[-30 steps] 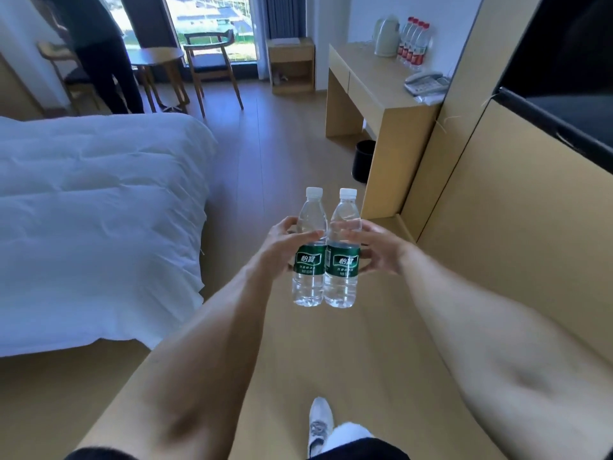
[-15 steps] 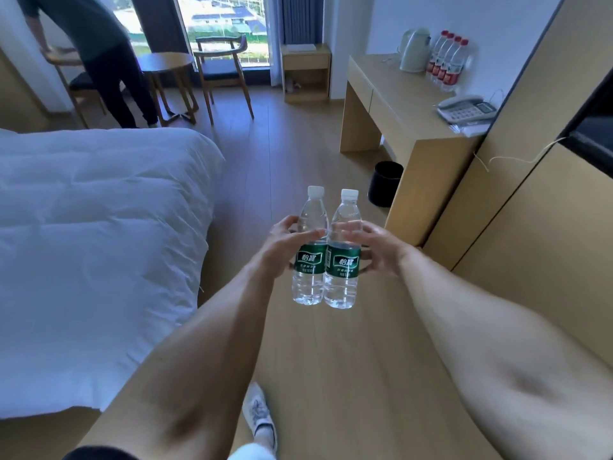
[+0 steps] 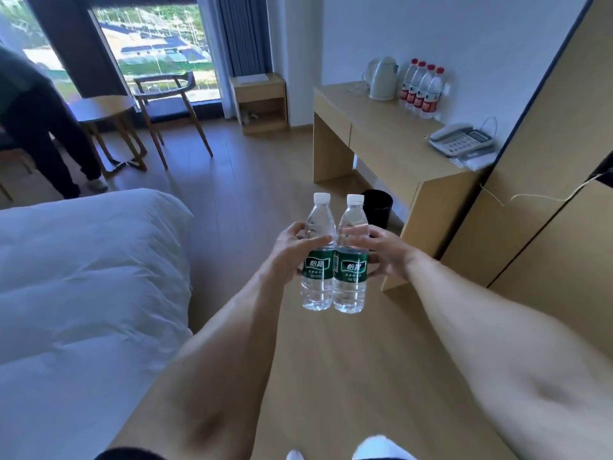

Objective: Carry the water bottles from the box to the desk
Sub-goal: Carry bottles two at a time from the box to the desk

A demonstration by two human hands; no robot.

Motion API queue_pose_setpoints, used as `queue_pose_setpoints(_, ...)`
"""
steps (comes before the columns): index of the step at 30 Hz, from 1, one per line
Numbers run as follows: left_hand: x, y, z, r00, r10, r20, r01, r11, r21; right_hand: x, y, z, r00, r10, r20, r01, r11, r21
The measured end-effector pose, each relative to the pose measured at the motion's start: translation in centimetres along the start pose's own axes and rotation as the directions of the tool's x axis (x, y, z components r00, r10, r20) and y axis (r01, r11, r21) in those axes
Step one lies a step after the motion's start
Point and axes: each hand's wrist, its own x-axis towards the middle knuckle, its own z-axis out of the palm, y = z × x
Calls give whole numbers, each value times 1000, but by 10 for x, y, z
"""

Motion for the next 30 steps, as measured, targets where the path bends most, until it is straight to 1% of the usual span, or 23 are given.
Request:
queue_pose_setpoints(6, 89, 26, -35, 998, -12, 64, 12, 1000, 4, 78, -37, 2, 998, 4, -63, -3, 1000, 16)
queue_pose_setpoints(11, 166, 41, -48, 996, -6, 84, 3, 999, 34, 149, -57, -15, 997, 14, -73, -13, 1000, 5)
queue_pose_setpoints(18, 295, 73, -62, 998, -31, 49, 28, 997, 65, 280, -92, -51, 999, 37, -36, -37, 999, 22)
queue_pose_setpoints(21, 357, 96, -64, 997, -67, 44, 63, 994, 91, 338, -112, -71, 997, 67, -27, -65, 996, 57)
queue_pose_setpoints(24, 419, 122, -62, 997, -63, 52, 58, 994, 97, 393, -139, -97, 998, 62, -24, -60, 995, 82)
queue_pose_setpoints(27, 457, 141, -60, 997, -45, 68, 38, 993, 110, 422, -162, -114, 997, 78, -27, -76, 994, 77)
queue_pose_setpoints(30, 508, 158, -50, 994, -39, 104, 27, 993, 118, 458, -178, -140, 995, 76, -59, -69, 991, 111)
